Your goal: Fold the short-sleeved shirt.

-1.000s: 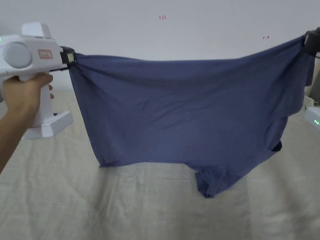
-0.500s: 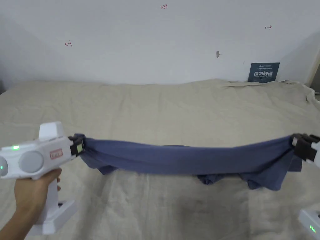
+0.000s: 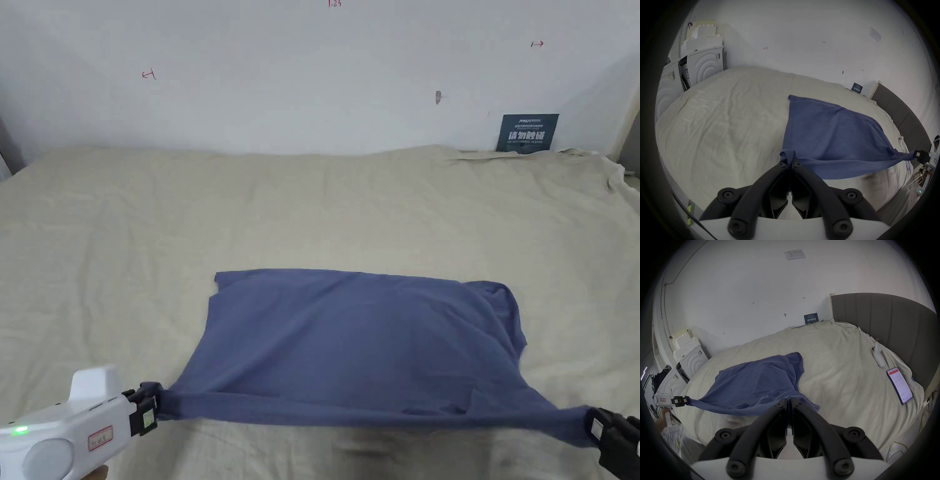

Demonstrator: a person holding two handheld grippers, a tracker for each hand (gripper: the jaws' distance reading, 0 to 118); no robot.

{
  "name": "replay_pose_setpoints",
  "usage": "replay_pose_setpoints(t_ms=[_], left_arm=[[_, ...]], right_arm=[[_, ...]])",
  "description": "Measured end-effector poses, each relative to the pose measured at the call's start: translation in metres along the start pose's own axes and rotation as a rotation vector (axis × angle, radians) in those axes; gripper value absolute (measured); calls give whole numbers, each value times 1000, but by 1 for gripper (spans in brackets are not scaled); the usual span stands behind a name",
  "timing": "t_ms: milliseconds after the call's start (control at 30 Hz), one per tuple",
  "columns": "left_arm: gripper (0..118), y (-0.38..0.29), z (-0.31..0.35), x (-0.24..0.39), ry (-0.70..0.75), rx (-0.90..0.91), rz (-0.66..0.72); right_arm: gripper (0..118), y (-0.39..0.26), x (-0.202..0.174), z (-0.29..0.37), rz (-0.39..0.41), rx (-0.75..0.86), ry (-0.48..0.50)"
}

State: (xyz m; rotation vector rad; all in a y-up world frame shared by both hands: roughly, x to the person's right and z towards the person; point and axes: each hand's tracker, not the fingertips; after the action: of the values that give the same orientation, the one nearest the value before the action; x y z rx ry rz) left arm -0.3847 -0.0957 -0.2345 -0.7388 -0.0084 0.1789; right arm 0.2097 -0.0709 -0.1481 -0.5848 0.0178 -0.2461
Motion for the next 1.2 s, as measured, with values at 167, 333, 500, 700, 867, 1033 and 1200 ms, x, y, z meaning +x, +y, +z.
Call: replay_pose_setpoints(t_ms=[167, 333, 500, 700, 867, 1033, 1200], left_arm=[[0, -27, 20, -13, 17, -42, -25], [0, -50, 16, -17, 39, -74, -42], [0, -76, -3, -11, 84, -143, -125], [1, -95, -21, -2, 123, -189, -152], [22, -91, -22, 3, 153, -190, -133], [109, -80, -14, 16, 212, -186, -181], [114, -48, 15, 30, 192, -29, -160]], right_arm=[[2, -31, 0, 25, 33, -52, 3], [2, -58, 6, 18, 50, -127, -29], [2, -79, 26, -20, 24, -236, -116], [2, -100, 20, -46, -86, -334, -171], [4, -100, 15, -45, -85, -352, -182], [93, -77, 5, -30, -44, -316, -177], [107, -34, -14, 4, -38, -133, -86]])
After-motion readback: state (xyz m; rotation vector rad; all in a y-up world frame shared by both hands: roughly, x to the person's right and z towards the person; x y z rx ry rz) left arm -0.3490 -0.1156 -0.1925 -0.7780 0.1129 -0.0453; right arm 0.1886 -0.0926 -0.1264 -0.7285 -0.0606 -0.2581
